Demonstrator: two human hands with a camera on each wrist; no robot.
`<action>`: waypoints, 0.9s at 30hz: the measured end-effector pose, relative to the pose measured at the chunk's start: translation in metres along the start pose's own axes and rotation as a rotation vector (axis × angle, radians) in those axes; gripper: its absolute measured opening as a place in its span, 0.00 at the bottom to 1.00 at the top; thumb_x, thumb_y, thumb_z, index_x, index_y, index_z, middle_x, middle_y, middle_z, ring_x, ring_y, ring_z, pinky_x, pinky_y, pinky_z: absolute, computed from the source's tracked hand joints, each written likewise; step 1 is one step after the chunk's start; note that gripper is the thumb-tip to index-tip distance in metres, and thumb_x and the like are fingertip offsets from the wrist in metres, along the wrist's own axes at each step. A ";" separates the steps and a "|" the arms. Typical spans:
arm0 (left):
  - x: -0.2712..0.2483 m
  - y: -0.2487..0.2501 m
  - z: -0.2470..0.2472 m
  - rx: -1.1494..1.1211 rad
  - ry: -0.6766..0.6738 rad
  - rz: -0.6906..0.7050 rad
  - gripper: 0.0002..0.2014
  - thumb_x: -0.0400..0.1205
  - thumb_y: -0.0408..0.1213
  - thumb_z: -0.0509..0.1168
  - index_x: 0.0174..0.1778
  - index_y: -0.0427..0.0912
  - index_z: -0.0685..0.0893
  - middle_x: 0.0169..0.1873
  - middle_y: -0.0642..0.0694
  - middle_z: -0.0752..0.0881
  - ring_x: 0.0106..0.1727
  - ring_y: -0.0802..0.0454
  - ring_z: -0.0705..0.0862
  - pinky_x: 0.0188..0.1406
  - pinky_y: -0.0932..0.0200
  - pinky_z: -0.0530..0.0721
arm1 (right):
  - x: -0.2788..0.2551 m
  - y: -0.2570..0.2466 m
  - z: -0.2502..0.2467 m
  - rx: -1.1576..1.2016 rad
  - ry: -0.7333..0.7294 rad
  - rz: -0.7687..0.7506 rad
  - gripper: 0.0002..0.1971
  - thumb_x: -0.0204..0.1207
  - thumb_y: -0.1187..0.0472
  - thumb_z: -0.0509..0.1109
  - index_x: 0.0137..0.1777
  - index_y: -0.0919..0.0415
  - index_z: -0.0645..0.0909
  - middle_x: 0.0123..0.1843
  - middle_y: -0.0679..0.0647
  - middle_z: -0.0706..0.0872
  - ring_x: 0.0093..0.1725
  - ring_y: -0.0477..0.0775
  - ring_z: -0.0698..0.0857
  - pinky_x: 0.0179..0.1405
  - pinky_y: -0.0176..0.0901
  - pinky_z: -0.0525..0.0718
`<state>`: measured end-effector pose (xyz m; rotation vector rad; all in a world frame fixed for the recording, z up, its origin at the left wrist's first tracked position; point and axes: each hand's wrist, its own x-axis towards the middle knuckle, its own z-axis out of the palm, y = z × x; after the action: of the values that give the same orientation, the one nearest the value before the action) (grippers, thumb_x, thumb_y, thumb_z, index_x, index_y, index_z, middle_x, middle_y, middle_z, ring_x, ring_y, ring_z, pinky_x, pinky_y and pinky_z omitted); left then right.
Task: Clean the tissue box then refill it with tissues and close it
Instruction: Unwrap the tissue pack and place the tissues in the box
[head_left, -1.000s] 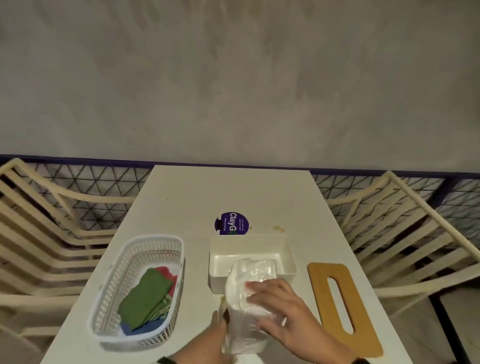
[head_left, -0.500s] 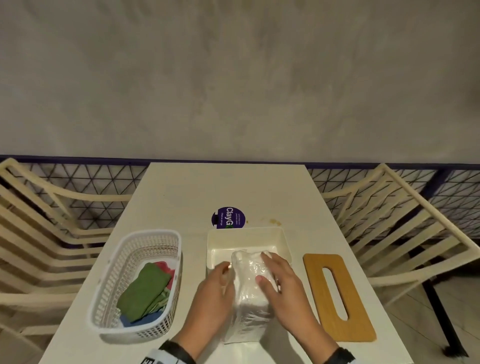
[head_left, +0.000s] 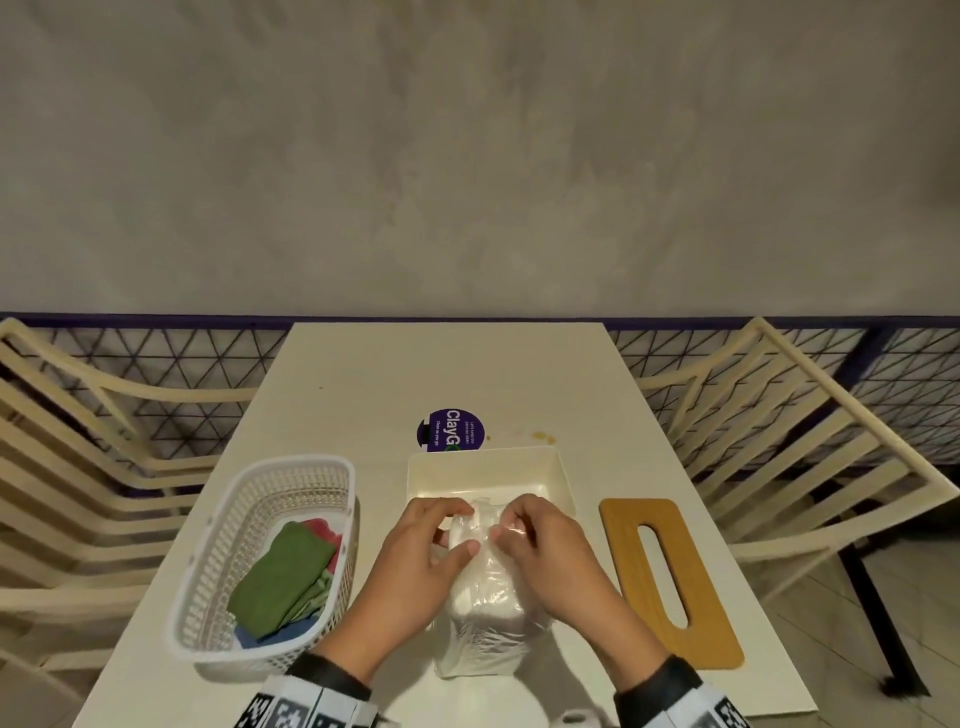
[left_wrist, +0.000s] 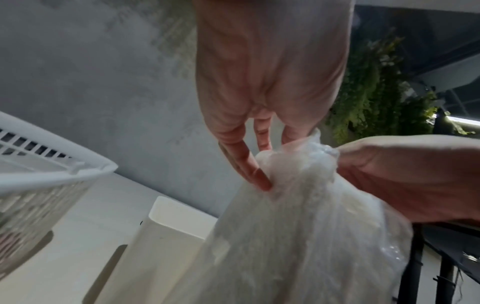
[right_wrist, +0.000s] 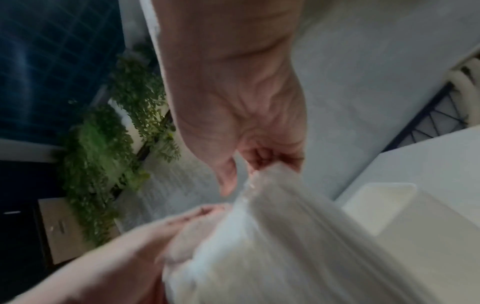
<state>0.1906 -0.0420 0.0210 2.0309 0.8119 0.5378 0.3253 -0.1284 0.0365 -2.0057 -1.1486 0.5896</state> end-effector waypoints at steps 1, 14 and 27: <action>0.000 -0.001 0.001 -0.014 -0.005 -0.014 0.12 0.79 0.40 0.67 0.55 0.60 0.77 0.58 0.60 0.76 0.52 0.63 0.80 0.51 0.67 0.80 | 0.002 -0.004 -0.002 -0.061 -0.052 0.035 0.06 0.78 0.58 0.69 0.44 0.54 0.74 0.40 0.47 0.76 0.40 0.48 0.75 0.31 0.27 0.68; -0.006 -0.008 -0.001 -0.062 -0.028 -0.023 0.19 0.80 0.40 0.65 0.54 0.74 0.72 0.59 0.66 0.76 0.55 0.66 0.79 0.53 0.72 0.76 | 0.007 -0.017 -0.012 0.266 -0.173 0.053 0.12 0.72 0.69 0.73 0.34 0.51 0.83 0.36 0.51 0.84 0.39 0.48 0.82 0.49 0.43 0.82; -0.003 -0.011 0.003 0.010 -0.006 -0.071 0.15 0.81 0.40 0.63 0.57 0.66 0.74 0.60 0.60 0.77 0.52 0.67 0.78 0.45 0.77 0.72 | -0.009 0.023 -0.039 0.417 -0.257 -0.141 0.28 0.67 0.36 0.70 0.45 0.64 0.84 0.32 0.57 0.85 0.34 0.46 0.84 0.46 0.36 0.79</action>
<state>0.1864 -0.0416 0.0097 2.0036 0.8813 0.4877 0.3601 -0.1580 0.0426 -1.5136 -1.1895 0.9475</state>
